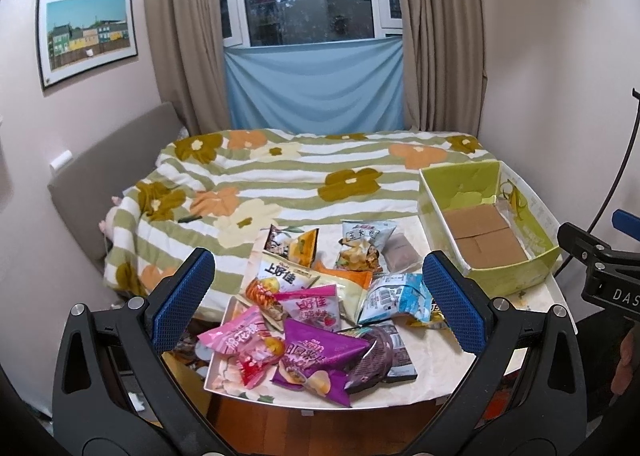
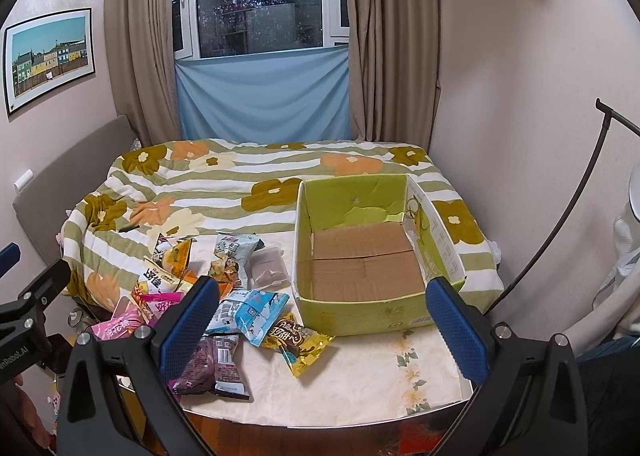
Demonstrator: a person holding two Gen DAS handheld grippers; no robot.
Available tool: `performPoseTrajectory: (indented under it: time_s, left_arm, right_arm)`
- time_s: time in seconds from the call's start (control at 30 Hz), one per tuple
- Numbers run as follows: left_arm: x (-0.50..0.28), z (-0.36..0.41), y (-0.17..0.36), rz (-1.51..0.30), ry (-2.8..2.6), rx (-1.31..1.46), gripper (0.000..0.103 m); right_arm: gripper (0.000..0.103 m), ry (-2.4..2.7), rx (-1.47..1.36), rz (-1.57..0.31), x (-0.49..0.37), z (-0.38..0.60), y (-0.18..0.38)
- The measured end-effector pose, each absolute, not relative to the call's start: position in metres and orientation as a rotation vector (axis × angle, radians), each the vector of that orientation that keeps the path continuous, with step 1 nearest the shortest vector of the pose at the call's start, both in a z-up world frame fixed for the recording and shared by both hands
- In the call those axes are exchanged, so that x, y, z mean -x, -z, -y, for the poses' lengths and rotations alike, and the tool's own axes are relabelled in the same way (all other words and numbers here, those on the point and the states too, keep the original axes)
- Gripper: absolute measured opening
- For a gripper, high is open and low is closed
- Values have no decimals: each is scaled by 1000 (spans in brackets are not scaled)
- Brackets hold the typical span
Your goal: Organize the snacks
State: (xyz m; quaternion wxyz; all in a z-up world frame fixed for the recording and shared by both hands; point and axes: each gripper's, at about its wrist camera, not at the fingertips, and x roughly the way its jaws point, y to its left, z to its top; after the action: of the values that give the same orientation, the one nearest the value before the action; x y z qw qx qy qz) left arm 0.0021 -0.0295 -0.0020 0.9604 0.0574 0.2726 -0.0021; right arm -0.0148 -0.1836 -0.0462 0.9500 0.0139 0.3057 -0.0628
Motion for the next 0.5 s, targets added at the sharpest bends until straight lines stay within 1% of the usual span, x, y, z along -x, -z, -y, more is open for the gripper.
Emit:
performPoseTrajectory:
  time_s: [0.5]
  left_arm:
    - [3,25,-2,-552,28,-96,103]
  right_arm:
    - [103,128,-31,-619,16,184,45]
